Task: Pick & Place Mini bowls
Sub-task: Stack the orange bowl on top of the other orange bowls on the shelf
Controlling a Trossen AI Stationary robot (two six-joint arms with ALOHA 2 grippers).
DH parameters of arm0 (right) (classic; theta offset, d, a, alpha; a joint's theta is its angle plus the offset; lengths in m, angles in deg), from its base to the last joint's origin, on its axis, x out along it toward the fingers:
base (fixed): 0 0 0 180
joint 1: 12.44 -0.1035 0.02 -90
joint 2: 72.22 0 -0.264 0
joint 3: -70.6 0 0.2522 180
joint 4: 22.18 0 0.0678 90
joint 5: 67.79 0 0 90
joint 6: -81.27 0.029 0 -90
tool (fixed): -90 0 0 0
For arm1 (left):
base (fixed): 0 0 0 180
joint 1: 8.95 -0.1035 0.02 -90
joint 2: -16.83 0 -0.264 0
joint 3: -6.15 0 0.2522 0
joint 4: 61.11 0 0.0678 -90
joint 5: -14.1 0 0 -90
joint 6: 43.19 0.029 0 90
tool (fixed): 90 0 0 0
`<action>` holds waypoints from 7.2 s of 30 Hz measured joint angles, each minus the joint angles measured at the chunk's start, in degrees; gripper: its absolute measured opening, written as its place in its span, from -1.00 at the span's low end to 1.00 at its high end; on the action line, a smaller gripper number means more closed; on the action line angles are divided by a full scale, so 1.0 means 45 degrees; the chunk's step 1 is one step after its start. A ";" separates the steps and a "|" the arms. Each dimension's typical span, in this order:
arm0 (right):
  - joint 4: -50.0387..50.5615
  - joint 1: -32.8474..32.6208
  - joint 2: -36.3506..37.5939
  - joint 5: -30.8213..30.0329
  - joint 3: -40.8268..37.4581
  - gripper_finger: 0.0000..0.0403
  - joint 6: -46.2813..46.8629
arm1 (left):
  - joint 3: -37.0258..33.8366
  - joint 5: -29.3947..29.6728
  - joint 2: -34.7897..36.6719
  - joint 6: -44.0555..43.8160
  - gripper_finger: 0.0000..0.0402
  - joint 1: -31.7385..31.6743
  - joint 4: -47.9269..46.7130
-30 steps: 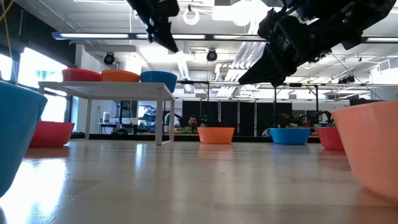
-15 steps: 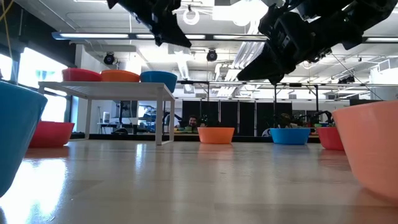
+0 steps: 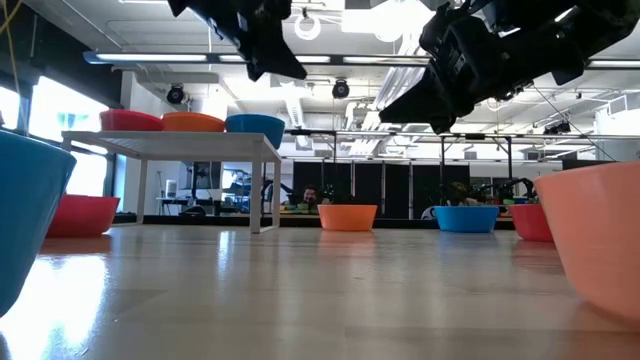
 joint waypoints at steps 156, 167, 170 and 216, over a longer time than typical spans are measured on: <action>1.3083 -0.5521 -0.6897 0.2785 0.8607 -0.64 0.7337 | -0.9001 -0.0595 0.3638 0.0376 -1.00 0.1777 1.0759; 1.3040 -0.4264 -0.6781 0.4052 0.8626 -0.97 0.6657 | -0.9001 -0.0590 0.3638 0.0371 -1.00 0.1773 1.0759; 1.3004 -0.3740 -0.6396 0.3985 0.8635 -0.98 0.6598 | -0.9001 -0.0586 0.3638 0.0371 -1.00 0.1777 1.0749; 0.5597 -0.0126 -0.8602 -0.0548 0.8616 -0.96 0.9579 | -0.9001 -0.0550 0.3643 0.0774 -1.00 0.1776 1.0244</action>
